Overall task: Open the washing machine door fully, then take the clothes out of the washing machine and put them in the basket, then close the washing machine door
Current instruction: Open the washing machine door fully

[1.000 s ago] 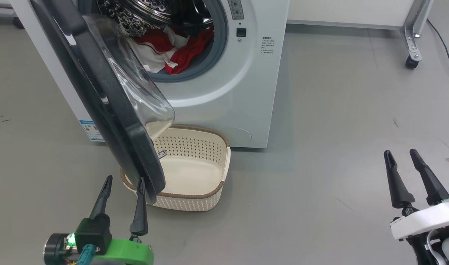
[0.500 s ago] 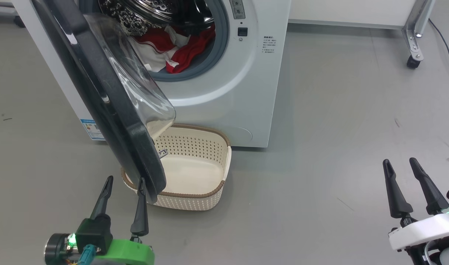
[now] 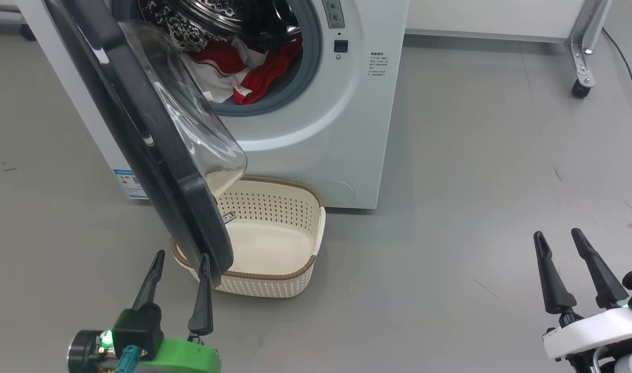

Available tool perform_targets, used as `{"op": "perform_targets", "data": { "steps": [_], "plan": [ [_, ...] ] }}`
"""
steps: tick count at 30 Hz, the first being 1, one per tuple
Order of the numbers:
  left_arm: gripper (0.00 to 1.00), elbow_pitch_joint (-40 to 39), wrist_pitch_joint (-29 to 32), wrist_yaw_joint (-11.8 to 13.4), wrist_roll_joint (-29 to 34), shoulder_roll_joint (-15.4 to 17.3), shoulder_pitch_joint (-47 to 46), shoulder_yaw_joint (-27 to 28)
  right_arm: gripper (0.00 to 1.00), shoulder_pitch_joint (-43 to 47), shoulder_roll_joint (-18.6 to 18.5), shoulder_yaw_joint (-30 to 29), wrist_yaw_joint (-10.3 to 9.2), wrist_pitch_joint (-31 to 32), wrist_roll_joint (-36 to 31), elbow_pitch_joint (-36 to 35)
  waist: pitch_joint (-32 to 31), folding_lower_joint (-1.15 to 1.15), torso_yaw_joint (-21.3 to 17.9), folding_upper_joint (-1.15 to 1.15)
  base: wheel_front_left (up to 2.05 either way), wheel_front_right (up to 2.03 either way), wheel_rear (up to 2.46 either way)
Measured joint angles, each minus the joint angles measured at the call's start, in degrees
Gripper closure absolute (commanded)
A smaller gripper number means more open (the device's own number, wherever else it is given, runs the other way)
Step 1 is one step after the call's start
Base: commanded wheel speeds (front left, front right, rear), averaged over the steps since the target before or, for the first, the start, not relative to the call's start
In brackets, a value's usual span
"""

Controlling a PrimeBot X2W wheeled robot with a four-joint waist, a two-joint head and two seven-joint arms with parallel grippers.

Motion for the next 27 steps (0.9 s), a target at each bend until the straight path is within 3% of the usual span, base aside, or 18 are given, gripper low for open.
{"op": "perform_targets", "data": {
  "steps": [27],
  "plan": [
    [0.0,0.74,0.0,0.0,-0.08,0.0,0.25,-0.43,0.0,1.16,2.71,-2.45,1.34,0.0,-2.91,0.05,-0.35,0.0,-0.34,0.0,0.0,0.0,0.0]
  ]
}}
